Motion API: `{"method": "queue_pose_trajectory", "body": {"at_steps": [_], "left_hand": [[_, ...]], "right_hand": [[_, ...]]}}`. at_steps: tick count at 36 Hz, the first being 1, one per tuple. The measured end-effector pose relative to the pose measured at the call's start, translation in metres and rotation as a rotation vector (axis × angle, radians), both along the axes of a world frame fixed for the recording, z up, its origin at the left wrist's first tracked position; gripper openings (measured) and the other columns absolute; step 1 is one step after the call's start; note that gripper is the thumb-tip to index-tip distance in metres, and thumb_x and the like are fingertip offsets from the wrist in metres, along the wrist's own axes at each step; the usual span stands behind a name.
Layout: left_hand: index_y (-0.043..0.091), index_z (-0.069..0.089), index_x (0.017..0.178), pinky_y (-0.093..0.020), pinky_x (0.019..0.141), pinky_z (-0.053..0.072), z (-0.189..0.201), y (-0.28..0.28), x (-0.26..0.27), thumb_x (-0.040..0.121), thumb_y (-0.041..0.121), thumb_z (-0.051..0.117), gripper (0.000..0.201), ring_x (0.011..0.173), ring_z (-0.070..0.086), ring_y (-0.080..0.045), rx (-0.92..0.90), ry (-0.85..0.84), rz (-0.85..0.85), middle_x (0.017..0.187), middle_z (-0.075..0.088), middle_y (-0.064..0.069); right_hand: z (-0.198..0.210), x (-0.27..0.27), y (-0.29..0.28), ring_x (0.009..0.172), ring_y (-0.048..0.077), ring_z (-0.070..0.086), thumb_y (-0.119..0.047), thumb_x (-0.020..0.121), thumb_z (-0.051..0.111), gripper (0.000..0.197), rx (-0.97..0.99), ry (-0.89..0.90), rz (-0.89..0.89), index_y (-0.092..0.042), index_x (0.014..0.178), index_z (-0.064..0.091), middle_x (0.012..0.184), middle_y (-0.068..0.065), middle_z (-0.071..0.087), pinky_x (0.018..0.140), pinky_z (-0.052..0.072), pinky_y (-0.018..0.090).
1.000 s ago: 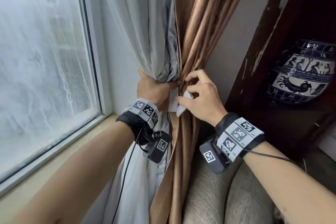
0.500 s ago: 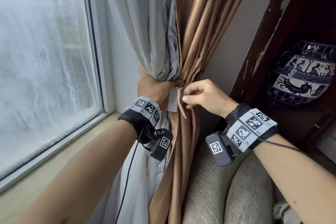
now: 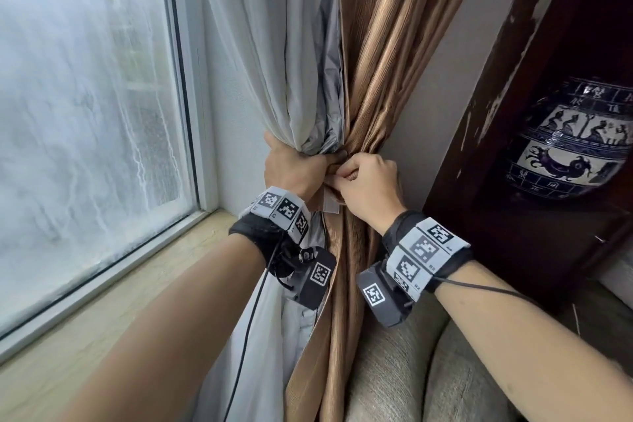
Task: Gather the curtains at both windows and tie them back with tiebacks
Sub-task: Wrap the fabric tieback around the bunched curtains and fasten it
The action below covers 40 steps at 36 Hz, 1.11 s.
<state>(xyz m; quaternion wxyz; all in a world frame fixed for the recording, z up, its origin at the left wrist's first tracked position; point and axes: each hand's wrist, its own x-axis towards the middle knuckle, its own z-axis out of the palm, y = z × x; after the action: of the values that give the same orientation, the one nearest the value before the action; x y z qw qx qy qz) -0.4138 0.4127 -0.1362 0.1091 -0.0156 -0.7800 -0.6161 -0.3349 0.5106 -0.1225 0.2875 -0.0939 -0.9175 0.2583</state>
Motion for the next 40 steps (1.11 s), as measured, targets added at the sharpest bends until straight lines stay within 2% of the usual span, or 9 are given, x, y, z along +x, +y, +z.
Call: {"method": "queue_pose_trajectory", "body": {"at_steps": [6, 10, 13, 16, 19, 24, 29, 35, 40], "left_hand": [[0.011, 0.038, 0.124, -0.024, 0.080, 0.044, -0.002, -0.006, -0.008, 0.053, 0.043, 0.094, 0.095, 0.094, 0.055, -0.014, 0.066, -0.035, -0.129, 0.096, 0.054, 0.008], [0.009, 0.043, 0.125, -0.008, 0.063, 0.040, -0.005, -0.014, -0.011, 0.052, 0.034, 0.096, 0.093, 0.093, 0.058, -0.009, 0.055, -0.013, -0.200, 0.101, 0.058, 0.008], [0.009, 0.043, 0.126, -0.016, 0.072, 0.042, -0.005, -0.016, -0.011, 0.056, 0.033, 0.094, 0.091, 0.095, 0.055, -0.011, 0.055, 0.020, -0.146, 0.104, 0.057, 0.006], [0.009, 0.040, 0.129, -0.022, 0.079, 0.040, -0.004, -0.017, -0.010, 0.060, 0.036, 0.092, 0.090, 0.096, 0.051, -0.013, 0.016, 0.058, -0.102, 0.103, 0.052, 0.005], [0.008, 0.041, 0.130, -0.026, 0.087, 0.045, -0.003, -0.014, -0.010, 0.059, 0.038, 0.092, 0.092, 0.109, 0.057, -0.022, -0.006, 0.063, -0.086, 0.111, 0.059, -0.001], [0.008, 0.039, 0.128, -0.033, 0.094, 0.048, 0.000, -0.009, -0.010, 0.057, 0.038, 0.092, 0.094, 0.114, 0.058, -0.028, 0.006, 0.061, -0.064, 0.120, 0.061, -0.007], [0.007, 0.037, 0.126, -0.036, 0.095, 0.048, 0.002, -0.007, -0.009, 0.056, 0.039, 0.093, 0.095, 0.114, 0.057, -0.030, 0.018, 0.049, -0.046, 0.122, 0.059, -0.009], [0.006, 0.039, 0.125, -0.034, 0.093, 0.049, -0.001, -0.007, -0.009, 0.053, 0.036, 0.094, 0.095, 0.110, 0.059, -0.029, 0.047, 0.057, -0.018, 0.118, 0.061, -0.008], [0.006, 0.039, 0.123, -0.024, 0.082, 0.043, -0.006, -0.011, -0.010, 0.056, 0.034, 0.094, 0.090, 0.103, 0.058, -0.024, 0.029, 0.090, -0.048, 0.102, 0.056, 0.001]], "right_hand": [[-0.007, -0.014, 0.000, 0.095, 0.030, 0.066, -0.042, 0.077, 0.074, 0.020, 0.031, -0.032, -0.060, -0.022, 0.081, 0.071, 0.094, 0.007, 0.074, 0.080, 0.054, 0.038], [-0.016, -0.016, -0.001, 0.092, 0.030, 0.065, -0.030, 0.079, 0.076, 0.023, 0.026, 0.059, 0.016, -0.009, 0.085, 0.069, 0.092, 0.010, 0.073, 0.082, 0.048, 0.037], [-0.029, -0.008, 0.001, 0.080, 0.022, 0.063, -0.021, 0.077, 0.078, 0.025, 0.072, 0.235, 0.110, -0.007, 0.093, 0.065, 0.100, 0.007, 0.064, 0.081, 0.050, 0.038], [-0.040, 0.001, 0.007, 0.070, 0.014, 0.061, -0.016, 0.071, 0.081, 0.038, 0.122, 0.373, 0.220, -0.006, 0.102, 0.060, 0.117, 0.005, 0.051, 0.066, 0.052, 0.024], [-0.037, 0.010, 0.019, 0.065, 0.009, 0.052, -0.020, 0.068, 0.082, 0.033, 0.150, 0.402, 0.257, -0.008, 0.089, 0.059, 0.104, 0.001, 0.049, 0.058, 0.044, 0.012], [-0.041, 0.012, 0.039, 0.076, 0.012, 0.051, -0.023, 0.070, 0.081, 0.032, 0.251, 0.135, 0.331, -0.014, 0.092, 0.059, 0.092, -0.007, 0.052, 0.067, 0.048, 0.022], [-0.048, 0.008, 0.046, 0.076, 0.020, 0.059, -0.010, 0.078, 0.072, 0.003, 0.389, 0.313, 0.210, -0.012, 0.079, 0.070, 0.079, -0.003, 0.068, 0.070, 0.052, 0.037], [-0.047, 0.020, 0.027, 0.069, 0.025, 0.061, -0.002, 0.077, 0.069, 0.005, 0.501, 0.483, 0.318, -0.006, 0.075, 0.071, 0.074, 0.004, 0.067, 0.067, 0.052, 0.035], [-0.059, 0.006, 0.012, 0.066, 0.029, 0.058, -0.002, 0.074, 0.063, 0.010, 0.582, 0.372, 0.333, -0.006, 0.071, 0.071, 0.067, 0.007, 0.060, 0.055, 0.052, 0.038]]}}
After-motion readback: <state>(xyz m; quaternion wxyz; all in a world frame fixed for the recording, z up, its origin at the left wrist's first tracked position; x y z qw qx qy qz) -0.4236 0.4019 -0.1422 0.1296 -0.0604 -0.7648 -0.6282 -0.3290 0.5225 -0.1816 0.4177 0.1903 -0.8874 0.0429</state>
